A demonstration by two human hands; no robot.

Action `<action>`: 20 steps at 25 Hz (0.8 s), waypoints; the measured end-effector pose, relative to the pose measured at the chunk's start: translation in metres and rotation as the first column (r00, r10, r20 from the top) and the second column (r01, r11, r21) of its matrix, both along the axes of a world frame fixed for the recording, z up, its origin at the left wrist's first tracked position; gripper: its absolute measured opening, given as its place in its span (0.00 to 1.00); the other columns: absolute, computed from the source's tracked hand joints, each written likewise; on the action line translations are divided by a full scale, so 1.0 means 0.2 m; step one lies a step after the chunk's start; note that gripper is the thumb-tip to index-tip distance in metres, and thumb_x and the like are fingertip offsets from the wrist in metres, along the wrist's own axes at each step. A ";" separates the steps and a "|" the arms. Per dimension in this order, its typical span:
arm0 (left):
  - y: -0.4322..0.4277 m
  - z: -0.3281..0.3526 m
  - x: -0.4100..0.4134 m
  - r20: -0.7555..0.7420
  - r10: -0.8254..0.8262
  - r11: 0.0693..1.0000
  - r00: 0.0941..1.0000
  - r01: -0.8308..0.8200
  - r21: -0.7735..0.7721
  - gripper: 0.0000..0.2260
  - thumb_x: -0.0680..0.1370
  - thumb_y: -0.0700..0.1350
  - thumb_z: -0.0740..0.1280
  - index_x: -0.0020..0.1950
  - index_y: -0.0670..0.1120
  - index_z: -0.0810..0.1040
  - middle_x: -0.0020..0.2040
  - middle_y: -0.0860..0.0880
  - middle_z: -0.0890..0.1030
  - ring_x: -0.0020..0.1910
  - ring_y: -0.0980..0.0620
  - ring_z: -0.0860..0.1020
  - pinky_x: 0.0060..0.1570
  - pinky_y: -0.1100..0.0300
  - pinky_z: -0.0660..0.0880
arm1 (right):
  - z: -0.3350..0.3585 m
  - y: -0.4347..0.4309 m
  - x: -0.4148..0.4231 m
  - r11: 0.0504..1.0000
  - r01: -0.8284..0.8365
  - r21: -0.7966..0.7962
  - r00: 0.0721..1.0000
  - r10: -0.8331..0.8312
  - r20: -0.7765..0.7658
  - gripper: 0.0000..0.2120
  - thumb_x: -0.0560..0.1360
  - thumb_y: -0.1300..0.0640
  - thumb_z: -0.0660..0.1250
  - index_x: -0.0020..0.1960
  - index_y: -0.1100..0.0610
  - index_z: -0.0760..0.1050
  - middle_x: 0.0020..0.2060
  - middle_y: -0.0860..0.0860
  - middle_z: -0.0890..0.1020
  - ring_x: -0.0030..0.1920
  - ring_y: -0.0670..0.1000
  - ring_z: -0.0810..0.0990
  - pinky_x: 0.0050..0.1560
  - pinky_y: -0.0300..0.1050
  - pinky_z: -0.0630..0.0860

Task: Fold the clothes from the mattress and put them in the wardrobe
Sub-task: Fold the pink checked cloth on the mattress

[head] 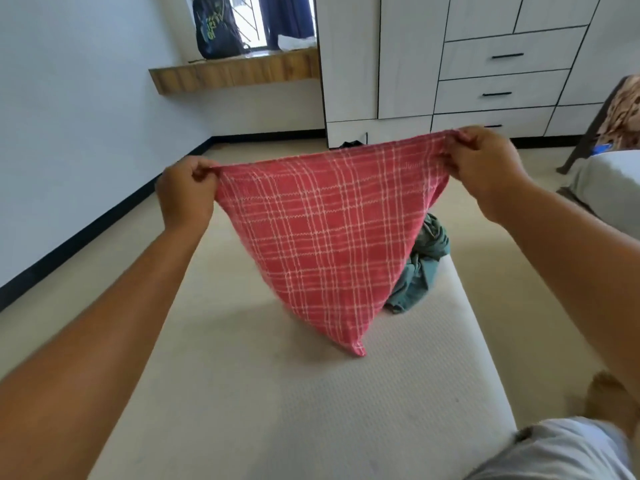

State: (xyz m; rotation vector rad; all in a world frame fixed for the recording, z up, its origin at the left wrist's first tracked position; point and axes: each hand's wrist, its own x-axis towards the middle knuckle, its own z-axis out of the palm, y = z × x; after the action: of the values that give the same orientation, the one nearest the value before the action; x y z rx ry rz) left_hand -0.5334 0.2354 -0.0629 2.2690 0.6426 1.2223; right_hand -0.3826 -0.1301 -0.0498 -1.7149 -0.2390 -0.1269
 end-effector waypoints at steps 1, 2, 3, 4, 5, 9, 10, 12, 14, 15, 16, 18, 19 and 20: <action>0.01 0.03 0.00 0.030 0.039 0.997 0.999 -0.041 0.065 0.07 0.80 0.42 0.69 0.55 0.42 0.85 0.55 0.43 0.84 0.52 0.49 0.81 0.53 0.61 0.77 | 0.03 0.03 -0.01 0.999 0.035 -0.039 0.998 -0.032 0.062 0.09 0.81 0.55 0.67 0.43 0.50 0.81 0.41 0.52 0.83 0.43 0.52 0.80 0.53 0.54 0.82; 0.04 0.05 -0.01 0.058 0.050 0.993 0.997 -0.056 0.107 0.07 0.81 0.42 0.69 0.54 0.41 0.84 0.56 0.43 0.82 0.53 0.49 0.79 0.54 0.62 0.78 | 0.04 0.04 -0.03 0.991 0.089 -0.097 0.988 -0.076 0.131 0.08 0.81 0.53 0.65 0.45 0.51 0.80 0.39 0.50 0.81 0.40 0.50 0.78 0.47 0.48 0.81; 0.05 0.06 -0.06 0.086 0.017 0.993 0.996 -0.027 0.112 0.07 0.81 0.43 0.69 0.54 0.41 0.83 0.57 0.45 0.80 0.53 0.53 0.78 0.55 0.67 0.76 | 0.03 0.04 -0.08 0.977 0.138 -0.163 0.975 -0.105 0.194 0.08 0.82 0.52 0.63 0.47 0.51 0.78 0.37 0.48 0.79 0.36 0.48 0.76 0.39 0.40 0.76; 0.04 0.05 -0.13 0.119 -0.030 0.997 0.992 0.021 0.073 0.06 0.82 0.44 0.68 0.54 0.43 0.81 0.57 0.49 0.79 0.51 0.58 0.76 0.53 0.74 0.72 | 0.01 0.03 -0.15 0.964 0.157 -0.214 0.961 -0.100 0.257 0.08 0.83 0.52 0.61 0.48 0.51 0.76 0.35 0.46 0.77 0.33 0.45 0.73 0.32 0.36 0.70; 0.03 0.01 -0.23 0.148 -0.079 0.997 0.986 0.080 -0.002 0.04 0.83 0.45 0.66 0.54 0.47 0.79 0.55 0.51 0.78 0.49 0.63 0.75 0.50 0.78 0.70 | -0.03 0.01 -0.24 0.959 0.142 -0.245 0.952 -0.065 0.299 0.08 0.84 0.52 0.60 0.49 0.50 0.75 0.34 0.46 0.77 0.30 0.43 0.72 0.30 0.35 0.68; 0.00 -0.26 -0.75 0.084 -0.211 0.918 0.974 0.227 -0.325 0.09 0.83 0.44 0.66 0.44 0.53 0.75 0.39 0.54 0.79 0.36 0.63 0.77 0.39 0.69 0.76 | -0.30 -0.17 -0.53 0.914 -0.118 -0.389 0.964 0.200 0.178 0.07 0.83 0.50 0.62 0.50 0.46 0.79 0.35 0.51 0.82 0.35 0.51 0.81 0.37 0.48 0.79; 0.01 -0.34 -0.90 0.026 -0.282 0.852 0.959 0.263 -0.452 0.08 0.81 0.44 0.69 0.43 0.50 0.76 0.37 0.52 0.81 0.35 0.57 0.78 0.36 0.67 0.78 | -0.37 -0.24 -0.59 0.846 -0.258 -0.466 0.946 0.320 0.056 0.08 0.83 0.51 0.62 0.49 0.44 0.80 0.32 0.51 0.82 0.32 0.50 0.80 0.35 0.46 0.79; 0.01 -0.48 -1.16 -0.154 -0.456 0.691 0.877 0.239 -0.682 0.15 0.72 0.53 0.78 0.41 0.45 0.78 0.35 0.44 0.81 0.34 0.47 0.77 0.30 0.64 0.77 | -0.49 -0.34 -0.72 0.606 -0.607 -0.514 0.786 0.552 -0.279 0.13 0.83 0.54 0.63 0.46 0.40 0.81 0.28 0.51 0.81 0.26 0.46 0.76 0.29 0.41 0.74; 0.00 -0.61 -1.34 -0.361 -0.577 0.605 0.733 0.086 -0.792 0.23 0.61 0.60 0.82 0.40 0.45 0.80 0.37 0.40 0.82 0.33 0.45 0.78 0.30 0.63 0.76 | -0.58 -0.37 -0.81 0.384 -0.809 -0.445 0.585 0.606 -0.539 0.16 0.83 0.54 0.63 0.43 0.38 0.82 0.30 0.50 0.82 0.27 0.45 0.75 0.30 0.41 0.73; -0.01 -0.67 -1.37 -0.424 -0.615 0.587 0.665 0.027 -0.809 0.22 0.62 0.61 0.81 0.41 0.46 0.80 0.39 0.40 0.84 0.34 0.46 0.80 0.31 0.62 0.76 | -0.63 -0.37 -0.83 0.337 -0.836 -0.433 0.546 0.586 -0.599 0.14 0.82 0.53 0.64 0.43 0.38 0.82 0.32 0.50 0.83 0.28 0.45 0.76 0.32 0.41 0.74; -0.02 -0.72 -1.37 -0.470 -0.644 0.590 0.603 0.000 -0.808 0.19 0.67 0.61 0.80 0.42 0.47 0.81 0.40 0.41 0.85 0.35 0.46 0.82 0.32 0.60 0.76 | -0.68 -0.35 -0.83 0.325 -0.833 -0.449 0.552 0.551 -0.626 0.11 0.82 0.51 0.64 0.46 0.40 0.83 0.37 0.49 0.86 0.31 0.44 0.79 0.35 0.40 0.76; -0.04 -0.81 -1.29 -0.505 -0.659 0.604 0.557 -0.009 -0.797 0.13 0.75 0.55 0.75 0.47 0.46 0.81 0.44 0.43 0.87 0.40 0.45 0.86 0.36 0.57 0.78 | -0.75 -0.30 -0.81 0.337 -0.804 -0.490 0.594 0.487 -0.640 0.08 0.82 0.49 0.64 0.54 0.44 0.82 0.45 0.45 0.88 0.42 0.43 0.85 0.45 0.39 0.80; -0.04 -0.85 -1.23 -0.500 -0.657 0.603 0.565 -0.005 -0.798 0.12 0.77 0.52 0.72 0.50 0.43 0.80 0.46 0.43 0.87 0.43 0.43 0.87 0.39 0.55 0.80 | -0.78 -0.28 -0.78 0.358 -0.781 -0.511 0.624 0.467 -0.627 0.09 0.82 0.48 0.63 0.57 0.44 0.81 0.46 0.43 0.88 0.46 0.43 0.86 0.51 0.42 0.81; -0.02 -0.90 -1.17 -0.484 -0.649 0.600 0.587 0.003 -0.800 0.13 0.78 0.50 0.71 0.52 0.40 0.79 0.47 0.42 0.87 0.45 0.42 0.87 0.43 0.52 0.81 | -0.81 -0.27 -0.75 0.399 -0.747 -0.532 0.665 0.447 -0.599 0.10 0.82 0.46 0.62 0.58 0.43 0.81 0.47 0.42 0.88 0.48 0.43 0.86 0.56 0.45 0.80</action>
State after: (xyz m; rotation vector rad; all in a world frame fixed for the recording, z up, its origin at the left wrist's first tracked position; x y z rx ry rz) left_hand -0.7667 0.2310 -0.2424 1.9073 0.7028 -0.2945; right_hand -0.5332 -0.1838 -0.2122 -2.3053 -0.7196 1.0090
